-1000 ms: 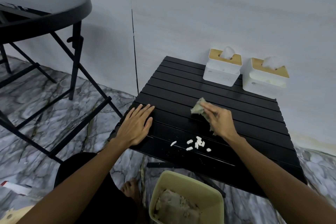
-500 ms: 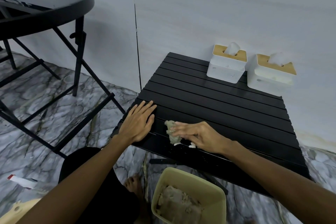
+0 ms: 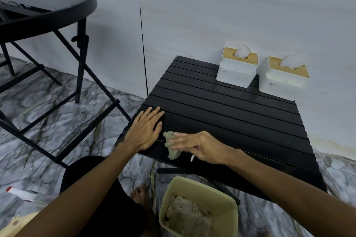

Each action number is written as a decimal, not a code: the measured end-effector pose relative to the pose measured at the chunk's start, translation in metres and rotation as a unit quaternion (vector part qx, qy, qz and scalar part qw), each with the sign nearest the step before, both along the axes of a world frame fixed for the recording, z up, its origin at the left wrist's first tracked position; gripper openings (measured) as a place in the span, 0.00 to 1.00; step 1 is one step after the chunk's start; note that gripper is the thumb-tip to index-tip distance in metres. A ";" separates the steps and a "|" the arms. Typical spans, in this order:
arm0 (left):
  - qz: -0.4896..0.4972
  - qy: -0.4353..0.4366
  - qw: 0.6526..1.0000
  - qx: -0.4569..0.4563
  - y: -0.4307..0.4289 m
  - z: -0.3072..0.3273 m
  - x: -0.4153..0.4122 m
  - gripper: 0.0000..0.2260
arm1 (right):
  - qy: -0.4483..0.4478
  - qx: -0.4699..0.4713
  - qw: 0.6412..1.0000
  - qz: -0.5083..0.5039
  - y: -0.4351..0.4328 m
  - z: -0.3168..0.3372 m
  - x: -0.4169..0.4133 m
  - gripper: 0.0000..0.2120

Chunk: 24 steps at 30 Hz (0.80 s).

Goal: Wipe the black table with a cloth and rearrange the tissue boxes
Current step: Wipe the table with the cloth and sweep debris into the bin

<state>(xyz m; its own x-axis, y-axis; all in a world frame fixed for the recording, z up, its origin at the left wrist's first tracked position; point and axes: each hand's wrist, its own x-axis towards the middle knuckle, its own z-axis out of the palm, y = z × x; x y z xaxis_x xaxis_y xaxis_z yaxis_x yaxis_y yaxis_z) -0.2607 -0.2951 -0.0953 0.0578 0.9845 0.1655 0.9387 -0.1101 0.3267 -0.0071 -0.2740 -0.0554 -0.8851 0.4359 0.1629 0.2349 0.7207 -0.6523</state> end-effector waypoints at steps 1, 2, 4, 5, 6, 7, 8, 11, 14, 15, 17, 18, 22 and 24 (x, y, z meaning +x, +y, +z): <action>0.000 0.001 1.000 0.001 0.000 0.000 0.001 0.29 | -0.010 -0.018 1.000 0.008 -0.002 0.002 0.006 0.15; 0.000 0.001 1.000 0.002 0.000 0.000 0.001 0.29 | -0.019 -0.040 0.999 0.015 -0.002 0.005 0.012 0.15; 0.001 0.000 1.000 0.003 0.000 0.000 0.001 0.29 | -0.022 -0.086 0.996 -0.006 0.002 0.015 0.024 0.13; 0.001 0.000 1.000 0.002 0.000 0.000 0.001 0.29 | -0.014 -0.108 0.993 -0.040 0.007 0.023 0.031 0.12; 0.001 0.000 1.000 0.001 0.000 0.000 0.001 0.29 | 0.000 -0.128 0.988 -0.084 0.014 0.030 0.038 0.12; 0.001 0.001 1.000 0.002 -0.001 0.000 0.001 0.29 | 0.018 -0.141 0.982 -0.124 0.022 0.036 0.045 0.12; 0.001 0.001 1.000 0.002 -0.001 0.000 0.001 0.29 | 0.031 -0.141 0.977 -0.157 0.029 0.040 0.053 0.12; 0.003 -0.001 1.000 0.005 -0.001 0.000 0.001 0.29 | 0.018 -0.098 0.973 -0.208 0.041 0.030 0.072 0.12; 0.003 0.004 1.000 0.005 -0.001 0.000 0.001 0.30 | 0.007 -0.049 0.975 -0.215 0.030 0.003 0.086 0.14; 0.003 0.002 1.000 0.007 -0.001 0.000 0.002 0.30 | 0.017 -0.034 0.977 -0.211 0.023 -0.003 0.088 0.15; 0.003 -0.002 1.000 0.010 -0.001 -0.001 0.002 0.30 | 0.035 -0.020 0.977 -0.210 0.006 -0.011 0.091 0.16; 0.002 -0.003 1.000 0.011 -0.001 -0.001 0.003 0.30 | 0.038 -0.014 0.976 -0.214 -0.002 -0.013 0.093 0.16; -0.007 -0.017 1.000 0.018 -0.002 -0.002 0.006 0.30 | 0.041 -0.007 0.972 -0.233 -0.033 -0.014 0.094 0.15; -0.017 -0.025 0.999 0.022 -0.005 -0.002 0.009 0.30 | 0.055 -0.011 0.968 -0.246 -0.042 -0.008 0.095 0.15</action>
<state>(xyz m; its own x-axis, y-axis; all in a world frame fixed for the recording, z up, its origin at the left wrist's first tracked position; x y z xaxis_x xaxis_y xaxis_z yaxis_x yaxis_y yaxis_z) -0.2512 -0.2997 -0.0969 0.0816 0.9740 0.2114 0.9172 -0.1564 0.3665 0.0877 -0.3160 -0.0630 -0.5474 0.8047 0.2297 0.4741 0.5244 -0.7072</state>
